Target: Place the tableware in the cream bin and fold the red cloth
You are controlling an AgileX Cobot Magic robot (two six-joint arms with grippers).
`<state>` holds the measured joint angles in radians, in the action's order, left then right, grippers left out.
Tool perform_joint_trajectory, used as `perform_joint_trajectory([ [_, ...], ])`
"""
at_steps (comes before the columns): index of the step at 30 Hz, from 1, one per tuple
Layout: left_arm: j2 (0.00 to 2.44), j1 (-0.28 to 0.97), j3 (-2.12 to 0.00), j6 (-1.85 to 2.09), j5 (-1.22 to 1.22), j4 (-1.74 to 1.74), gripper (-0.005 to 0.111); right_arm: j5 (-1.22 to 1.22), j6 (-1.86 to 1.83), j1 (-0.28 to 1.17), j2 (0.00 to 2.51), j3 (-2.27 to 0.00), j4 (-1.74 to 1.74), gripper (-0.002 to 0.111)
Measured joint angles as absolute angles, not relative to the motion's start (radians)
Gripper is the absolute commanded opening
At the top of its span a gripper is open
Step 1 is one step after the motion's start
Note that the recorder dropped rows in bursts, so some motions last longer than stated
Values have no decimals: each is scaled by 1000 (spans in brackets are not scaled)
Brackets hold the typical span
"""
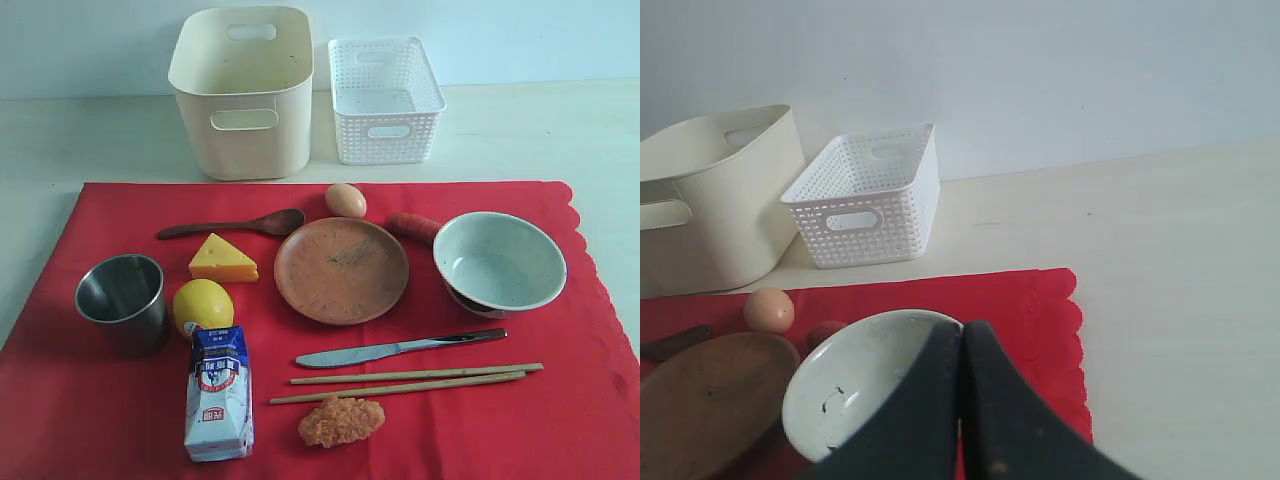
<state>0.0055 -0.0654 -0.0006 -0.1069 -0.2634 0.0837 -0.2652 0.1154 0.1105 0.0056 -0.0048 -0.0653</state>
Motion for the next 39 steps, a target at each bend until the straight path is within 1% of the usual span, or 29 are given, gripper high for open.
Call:
perform_joint_trajectory([
  [34, 5, -65, -1, -107, -263, 84, 3, -265, 115, 110, 6, -5, -65, 0],
  [39, 5, -65, -1, -107, -263, 84, 3, -217, 115, 110, 6, -5, -65, 0],
])
